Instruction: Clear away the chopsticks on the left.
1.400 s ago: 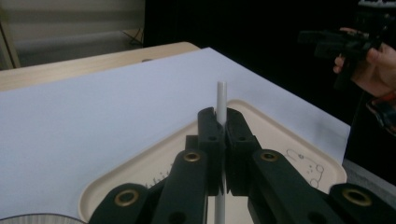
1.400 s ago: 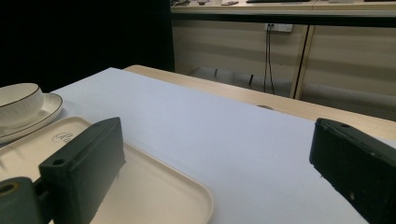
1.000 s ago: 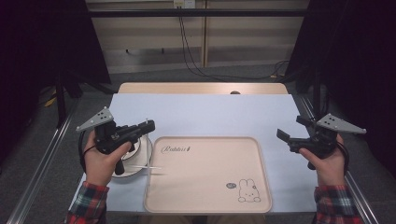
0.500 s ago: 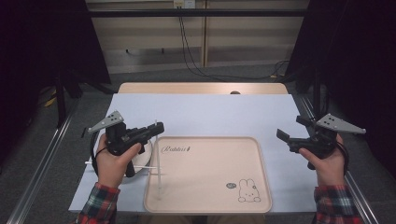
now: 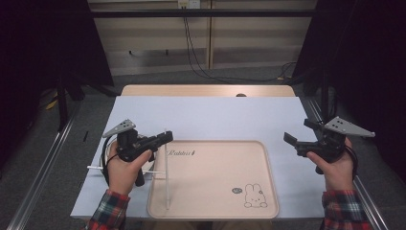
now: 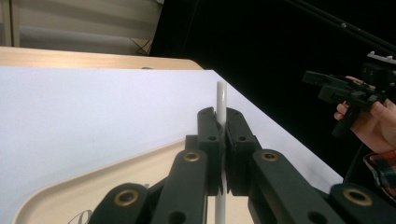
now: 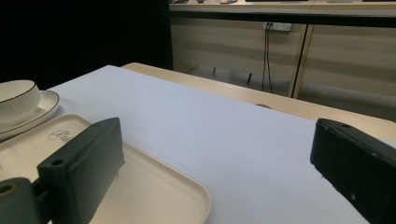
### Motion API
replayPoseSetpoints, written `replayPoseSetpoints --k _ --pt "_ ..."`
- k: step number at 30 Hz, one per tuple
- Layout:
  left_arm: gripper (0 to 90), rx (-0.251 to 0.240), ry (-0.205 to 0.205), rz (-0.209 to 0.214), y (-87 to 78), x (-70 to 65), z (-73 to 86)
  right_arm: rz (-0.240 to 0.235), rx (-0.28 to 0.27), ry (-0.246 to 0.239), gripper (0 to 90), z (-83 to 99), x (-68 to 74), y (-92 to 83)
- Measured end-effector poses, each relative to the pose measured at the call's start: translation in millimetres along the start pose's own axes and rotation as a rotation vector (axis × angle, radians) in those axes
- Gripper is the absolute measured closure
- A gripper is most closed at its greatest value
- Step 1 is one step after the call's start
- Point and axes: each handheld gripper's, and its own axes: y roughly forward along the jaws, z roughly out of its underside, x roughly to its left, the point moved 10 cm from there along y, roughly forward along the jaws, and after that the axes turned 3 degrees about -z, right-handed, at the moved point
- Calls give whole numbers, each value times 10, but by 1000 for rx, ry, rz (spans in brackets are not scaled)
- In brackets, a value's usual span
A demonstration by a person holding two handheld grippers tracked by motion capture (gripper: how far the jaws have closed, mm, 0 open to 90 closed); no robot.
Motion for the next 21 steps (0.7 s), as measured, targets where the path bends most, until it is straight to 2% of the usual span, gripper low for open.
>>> replayPoseSetpoints --k 8,9,12,15,18,21 --pt "870 50 -22 -29 103 93 137 -1 12 -4 20 15 15 14" --pt "870 60 -25 -44 117 111 157 -1 10 -2 20 14 16 13" --pt "869 71 -39 -41 166 130 203 2 9 0 20 13 6 9" --pt "868 86 -39 -52 211 146 236 0 8 1 19 15 2 10" --pt "865 111 -22 -75 255 170 278 1 7 1 19 14 -1 9" --pt "862 129 -30 -81 303 207 325 3 13 1 19 19 2 5"
